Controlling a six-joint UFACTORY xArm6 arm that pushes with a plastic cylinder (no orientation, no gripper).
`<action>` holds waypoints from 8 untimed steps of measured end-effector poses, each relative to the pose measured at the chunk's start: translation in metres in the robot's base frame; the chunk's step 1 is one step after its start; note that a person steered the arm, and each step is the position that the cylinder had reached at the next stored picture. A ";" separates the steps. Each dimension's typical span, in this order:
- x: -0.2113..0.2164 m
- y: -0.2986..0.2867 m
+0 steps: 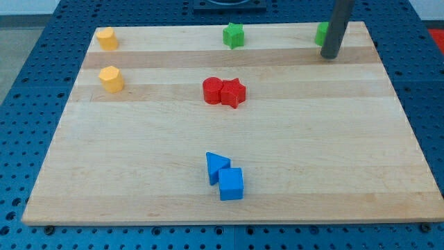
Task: Move arm to the bottom side
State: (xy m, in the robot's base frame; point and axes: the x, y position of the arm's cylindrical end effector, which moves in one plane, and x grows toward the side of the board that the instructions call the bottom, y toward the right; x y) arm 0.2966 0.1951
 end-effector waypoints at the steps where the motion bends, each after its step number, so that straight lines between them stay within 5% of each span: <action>1: 0.007 -0.014; 8: 0.212 -0.102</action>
State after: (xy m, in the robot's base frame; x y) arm 0.5090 0.0936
